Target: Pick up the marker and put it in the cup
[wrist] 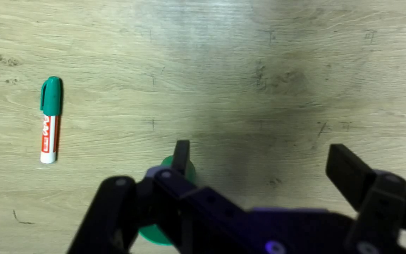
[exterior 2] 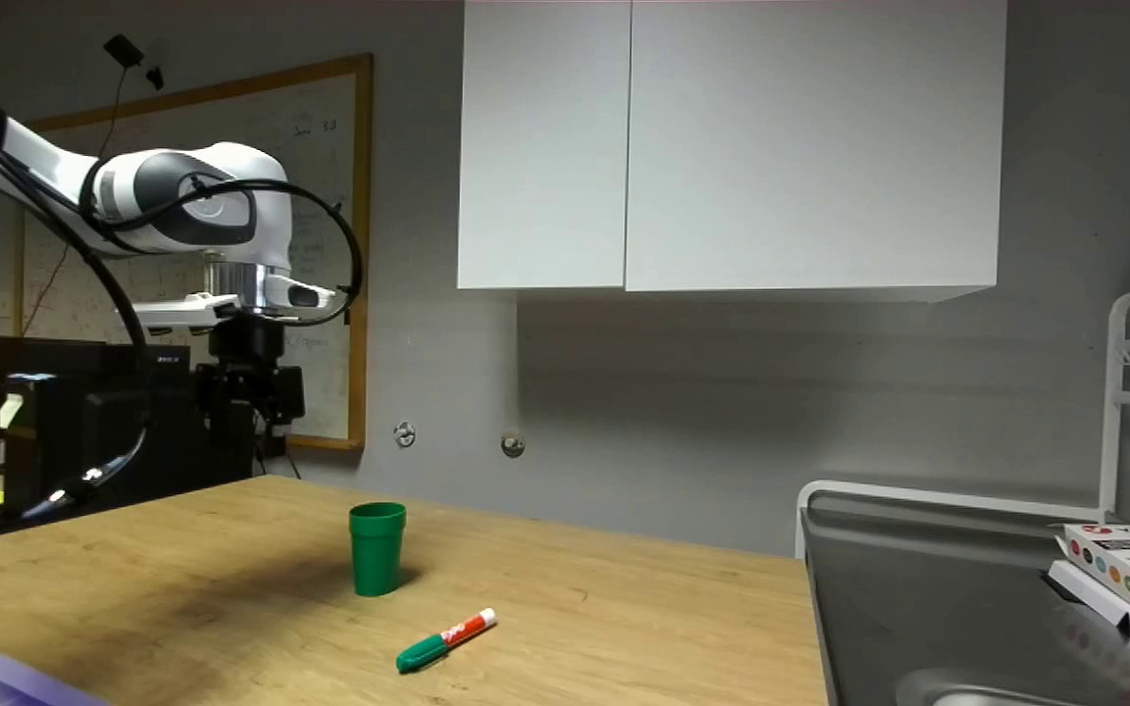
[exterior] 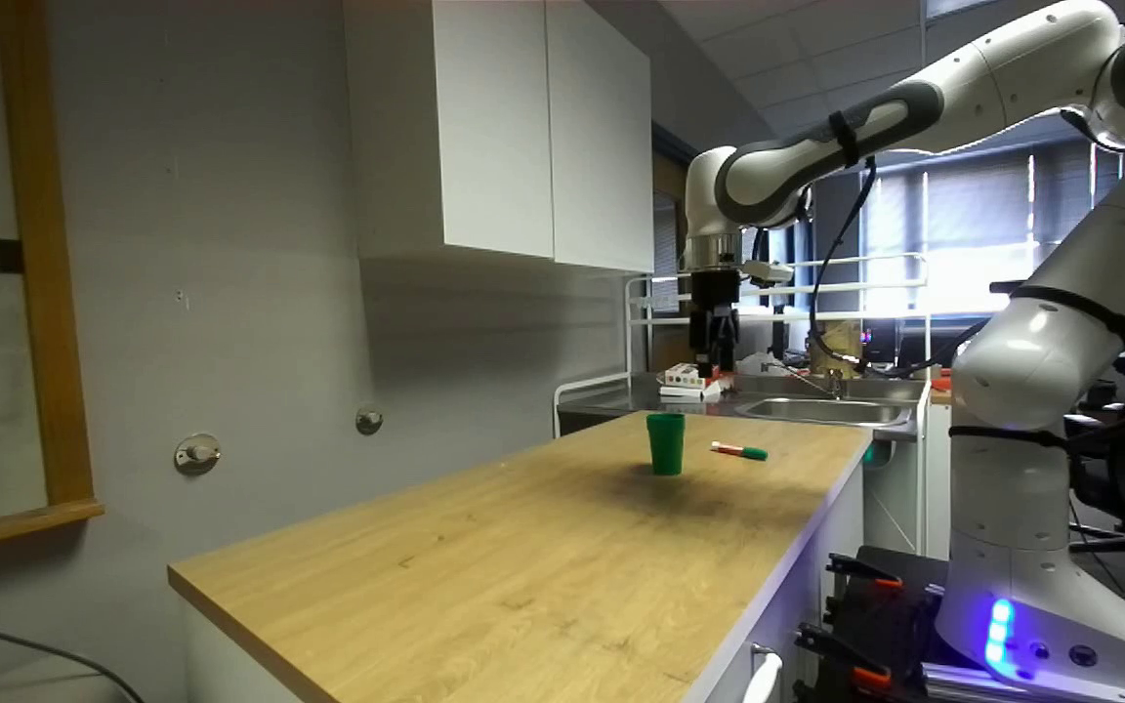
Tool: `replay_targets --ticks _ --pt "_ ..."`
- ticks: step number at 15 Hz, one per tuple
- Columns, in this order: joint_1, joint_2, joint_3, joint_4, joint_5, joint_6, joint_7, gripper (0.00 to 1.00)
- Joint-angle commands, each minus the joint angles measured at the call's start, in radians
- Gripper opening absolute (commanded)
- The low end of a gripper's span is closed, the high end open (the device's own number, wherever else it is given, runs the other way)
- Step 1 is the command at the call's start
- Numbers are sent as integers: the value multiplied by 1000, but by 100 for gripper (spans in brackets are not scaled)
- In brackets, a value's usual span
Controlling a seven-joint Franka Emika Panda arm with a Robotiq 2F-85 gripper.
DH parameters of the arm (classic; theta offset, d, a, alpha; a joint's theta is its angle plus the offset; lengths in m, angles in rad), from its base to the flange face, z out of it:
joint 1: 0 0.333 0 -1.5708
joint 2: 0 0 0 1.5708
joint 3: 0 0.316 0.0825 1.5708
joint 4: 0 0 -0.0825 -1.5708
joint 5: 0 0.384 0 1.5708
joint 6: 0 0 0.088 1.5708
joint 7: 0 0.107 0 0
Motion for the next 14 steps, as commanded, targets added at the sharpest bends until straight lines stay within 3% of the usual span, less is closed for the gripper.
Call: replay_targets --ticks 1,14 --pt "3 0 -2 2 -1 -3 1 100" --pt "0 15 -8 13 -4 -3 -7 100"
